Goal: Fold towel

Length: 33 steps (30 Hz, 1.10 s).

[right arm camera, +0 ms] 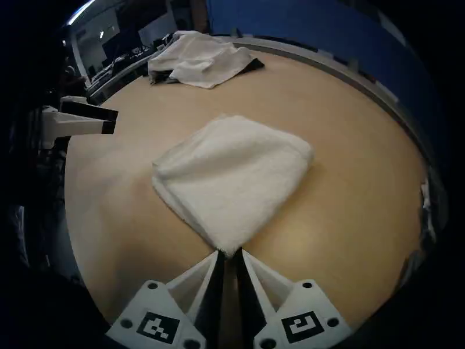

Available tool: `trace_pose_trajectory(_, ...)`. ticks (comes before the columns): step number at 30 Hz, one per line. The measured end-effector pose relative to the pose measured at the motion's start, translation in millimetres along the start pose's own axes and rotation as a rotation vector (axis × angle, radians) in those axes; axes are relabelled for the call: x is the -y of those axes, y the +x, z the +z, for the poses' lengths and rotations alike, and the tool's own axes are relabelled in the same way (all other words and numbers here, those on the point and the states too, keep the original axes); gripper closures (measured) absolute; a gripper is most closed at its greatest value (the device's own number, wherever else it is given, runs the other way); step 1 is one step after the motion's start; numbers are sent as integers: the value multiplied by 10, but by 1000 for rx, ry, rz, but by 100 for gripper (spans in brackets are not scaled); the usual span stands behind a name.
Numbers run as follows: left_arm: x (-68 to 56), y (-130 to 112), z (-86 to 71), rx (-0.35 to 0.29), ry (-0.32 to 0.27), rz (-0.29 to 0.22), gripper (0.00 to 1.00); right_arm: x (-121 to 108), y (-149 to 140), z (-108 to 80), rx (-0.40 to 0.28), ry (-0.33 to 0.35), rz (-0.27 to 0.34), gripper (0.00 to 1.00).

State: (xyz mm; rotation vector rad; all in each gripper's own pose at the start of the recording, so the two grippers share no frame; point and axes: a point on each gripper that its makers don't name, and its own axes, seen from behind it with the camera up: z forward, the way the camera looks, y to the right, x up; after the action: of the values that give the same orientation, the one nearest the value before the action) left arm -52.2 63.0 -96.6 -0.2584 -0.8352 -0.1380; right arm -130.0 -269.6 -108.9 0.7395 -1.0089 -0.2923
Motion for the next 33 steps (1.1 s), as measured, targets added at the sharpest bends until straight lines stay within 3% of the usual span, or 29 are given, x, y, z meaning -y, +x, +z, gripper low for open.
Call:
trace_pose_trajectory(9,19,-15,0,0,3,-1,7,-2,55,-45,-25,-11,-18,95)
trace_pose_trajectory(20,20,30,-18,-5,4,2,7,-40,314,-210,-110,-30,-31,95)
trace_pose_trajectory(33,-16,94,-49,-19,4,8,7,-75,1010,-735,-316,-72,-83,95)
